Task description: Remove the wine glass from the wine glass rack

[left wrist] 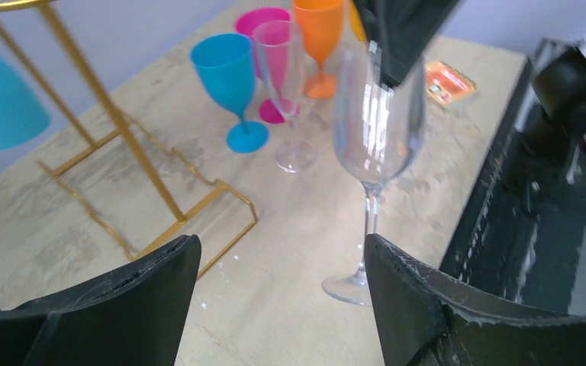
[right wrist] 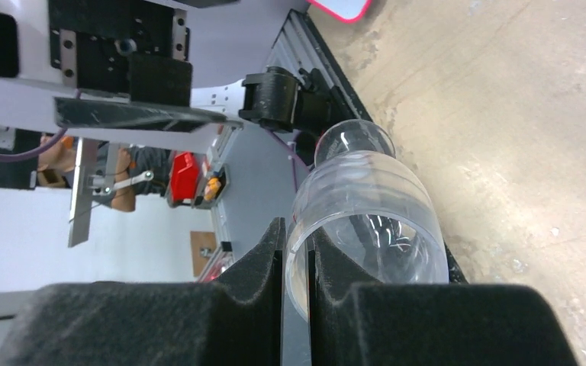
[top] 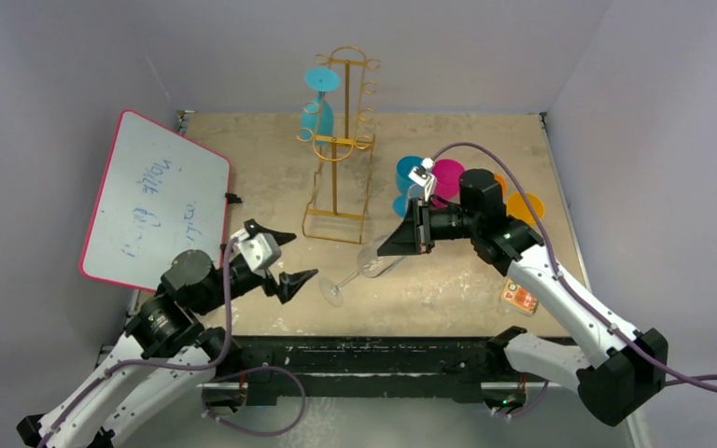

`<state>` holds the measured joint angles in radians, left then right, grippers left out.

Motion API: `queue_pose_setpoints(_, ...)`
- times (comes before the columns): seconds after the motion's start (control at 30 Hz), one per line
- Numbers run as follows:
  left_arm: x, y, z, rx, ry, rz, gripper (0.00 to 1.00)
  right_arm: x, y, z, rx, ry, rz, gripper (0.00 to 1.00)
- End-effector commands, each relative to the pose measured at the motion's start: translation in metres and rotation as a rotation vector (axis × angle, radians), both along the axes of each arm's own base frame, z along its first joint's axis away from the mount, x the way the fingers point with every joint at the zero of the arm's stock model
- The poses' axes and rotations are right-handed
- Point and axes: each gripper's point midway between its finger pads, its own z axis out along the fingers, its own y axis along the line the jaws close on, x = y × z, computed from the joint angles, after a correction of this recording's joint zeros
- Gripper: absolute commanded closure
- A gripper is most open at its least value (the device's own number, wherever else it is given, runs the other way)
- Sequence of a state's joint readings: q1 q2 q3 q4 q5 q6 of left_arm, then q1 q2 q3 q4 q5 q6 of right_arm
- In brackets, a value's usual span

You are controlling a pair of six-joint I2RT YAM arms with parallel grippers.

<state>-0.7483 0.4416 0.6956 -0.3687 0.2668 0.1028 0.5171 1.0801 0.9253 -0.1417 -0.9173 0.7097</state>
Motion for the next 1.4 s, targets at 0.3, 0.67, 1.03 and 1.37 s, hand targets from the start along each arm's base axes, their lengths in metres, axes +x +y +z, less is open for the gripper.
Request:
queue_pose_setpoints(0.3, 0.068, 0.081, 0.030, -0.383, 0.265, 0.771, 0.19, 0.026, -0.039, -0.009, -0.237, -0.070, -0.328, 1.00)
queue_pose_setpoints(0.67, 0.072, 0.113, 0.030, -0.518, 0.321, 0.983, 0.13, 0.037, -0.092, -0.024, -0.396, -0.076, -0.634, 1.00)
queue_pose_setpoints(1.03, 0.074, 0.120, 0.026, -0.464, 0.349, 1.052, 0.13, 0.045, -0.131, -0.048, -0.573, -0.058, -0.802, 1.00)
queue_pose_setpoints(1.37, 0.071, 0.125, 0.026, -0.456, 0.346, 1.067, 0.12, 0.070, -0.166, -0.049, -0.745, -0.126, -0.965, 1.00)
